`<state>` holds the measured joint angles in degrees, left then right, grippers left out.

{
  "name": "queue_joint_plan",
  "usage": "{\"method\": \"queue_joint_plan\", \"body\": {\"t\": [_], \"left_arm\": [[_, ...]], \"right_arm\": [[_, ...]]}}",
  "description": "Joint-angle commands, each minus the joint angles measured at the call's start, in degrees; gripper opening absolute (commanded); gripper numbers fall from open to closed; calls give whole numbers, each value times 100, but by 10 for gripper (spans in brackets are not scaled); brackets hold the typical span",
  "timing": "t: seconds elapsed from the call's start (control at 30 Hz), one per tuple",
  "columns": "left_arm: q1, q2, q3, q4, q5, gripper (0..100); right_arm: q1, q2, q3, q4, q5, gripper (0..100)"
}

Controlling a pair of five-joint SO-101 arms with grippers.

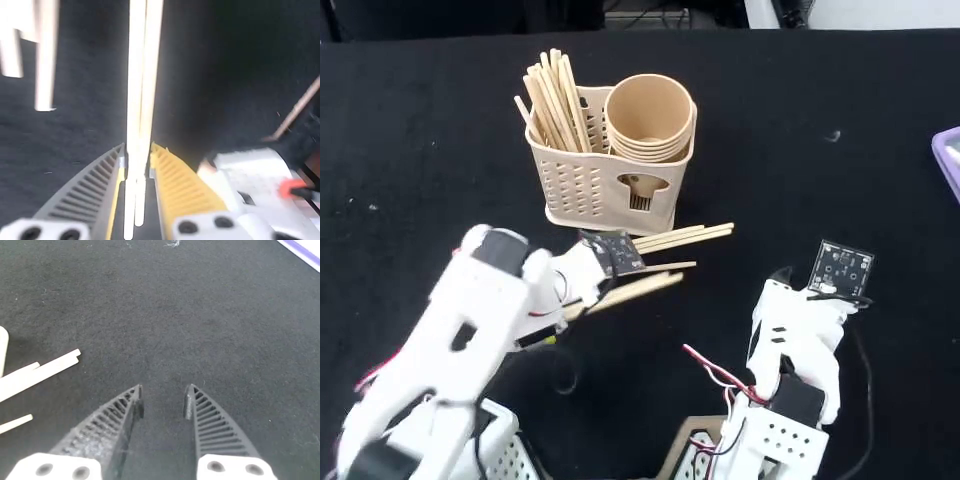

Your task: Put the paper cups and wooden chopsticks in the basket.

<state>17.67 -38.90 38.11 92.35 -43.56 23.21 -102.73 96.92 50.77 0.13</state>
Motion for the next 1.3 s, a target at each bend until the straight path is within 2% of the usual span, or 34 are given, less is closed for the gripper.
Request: {"method": "queue_joint_plan", "body": {"t": [0.0,0.1,0.2,0.27,0.5,0.57,0.7,0.8,1.0,1.13,1.27], "left_arm": [[13,-1266,-567,26,237,30],[13,-1969,-1103,-229,738,30],[-110,-2409,-1455,-1275,1160,30],[-338,-2479,-1446,-2303,1741,30],[-1191,-2470,-330,-6576,4695,30],[-1165,-2470,189,-7719,5125,30],[-901,-2101,963,-9415,5240,30],[-813,-1424,910,-9688,5240,30],[-848,53,136,-9670,5266,30],[-796,589,57,-9662,5257,30],[-796,677,4,-9143,5284,36]], "right_arm": [[-62,-127,-22,-88,-18,146],[-62,-127,-22,-88,-18,146],[-62,-127,-22,-88,-18,146],[-62,-127,-22,-79,-18,146],[-35,-127,-22,-53,-18,145],[-35,-127,-22,-53,-18,145],[-26,-127,-22,-53,-18,145],[-26,-127,-22,-53,-18,145],[-26,-127,-22,-53,-18,145],[-26,-127,-22,-62,-18,145],[-26,-127,-22,-62,-18,145]]}}
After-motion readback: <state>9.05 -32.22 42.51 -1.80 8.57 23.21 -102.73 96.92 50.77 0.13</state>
